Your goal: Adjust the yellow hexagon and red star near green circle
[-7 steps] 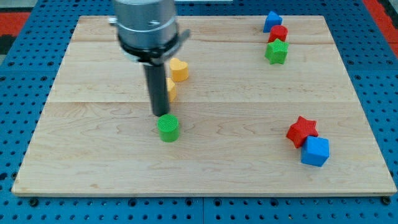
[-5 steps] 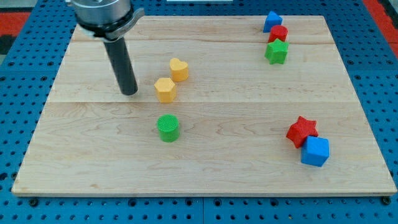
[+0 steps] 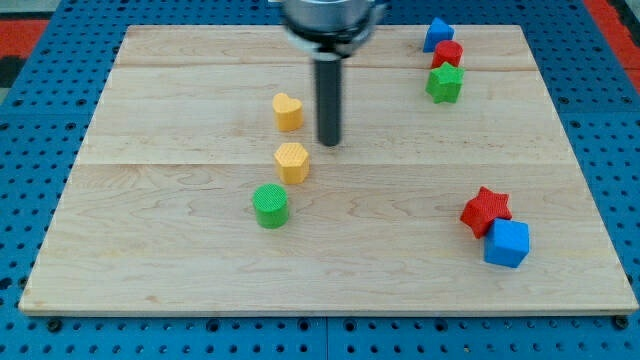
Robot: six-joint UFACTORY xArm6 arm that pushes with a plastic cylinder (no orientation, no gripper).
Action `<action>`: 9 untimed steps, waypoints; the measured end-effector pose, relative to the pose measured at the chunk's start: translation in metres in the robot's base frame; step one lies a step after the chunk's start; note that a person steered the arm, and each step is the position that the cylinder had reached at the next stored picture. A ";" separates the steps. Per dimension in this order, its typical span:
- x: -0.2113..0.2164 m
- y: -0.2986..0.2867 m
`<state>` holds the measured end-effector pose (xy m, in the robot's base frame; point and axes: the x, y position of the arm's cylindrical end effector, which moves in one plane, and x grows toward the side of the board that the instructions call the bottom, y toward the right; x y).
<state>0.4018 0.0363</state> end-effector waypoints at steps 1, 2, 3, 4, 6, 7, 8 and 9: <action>0.000 0.079; 0.035 0.139; 0.078 0.187; 0.099 0.150; 0.146 0.039; 0.158 0.010; 0.162 0.012; 0.178 0.012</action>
